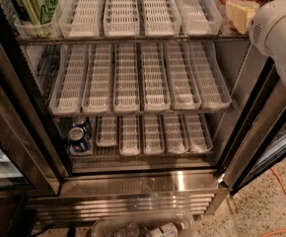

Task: Pick coke can from top shelf of fridge

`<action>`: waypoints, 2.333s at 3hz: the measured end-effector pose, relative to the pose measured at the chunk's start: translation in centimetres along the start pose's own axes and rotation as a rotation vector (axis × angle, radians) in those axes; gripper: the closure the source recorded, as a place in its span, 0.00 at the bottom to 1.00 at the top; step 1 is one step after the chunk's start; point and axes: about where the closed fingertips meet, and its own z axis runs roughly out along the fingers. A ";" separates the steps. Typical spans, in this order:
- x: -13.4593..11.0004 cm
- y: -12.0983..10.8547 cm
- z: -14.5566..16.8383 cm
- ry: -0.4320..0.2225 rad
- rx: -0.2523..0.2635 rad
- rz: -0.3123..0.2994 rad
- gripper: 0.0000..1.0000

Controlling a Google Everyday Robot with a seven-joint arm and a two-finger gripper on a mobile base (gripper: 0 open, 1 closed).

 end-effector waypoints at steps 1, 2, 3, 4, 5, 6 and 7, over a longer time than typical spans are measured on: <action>0.5 0.0 0.4 0.014 -0.002 0.013 0.31; 0.9 0.1 0.9 0.023 -0.008 0.020 0.30; 0.9 0.1 1.6 0.030 -0.017 0.066 0.31; 0.6 -0.2 2.3 0.031 -0.021 0.119 0.29; 0.6 -0.5 2.8 0.033 -0.021 0.151 0.43; 0.6 -0.7 3.0 0.035 -0.020 0.172 0.63; 0.7 -0.6 3.1 0.040 -0.030 0.190 0.87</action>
Offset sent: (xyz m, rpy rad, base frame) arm 0.0192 -0.0037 -0.0139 0.0299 0.0472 0.0048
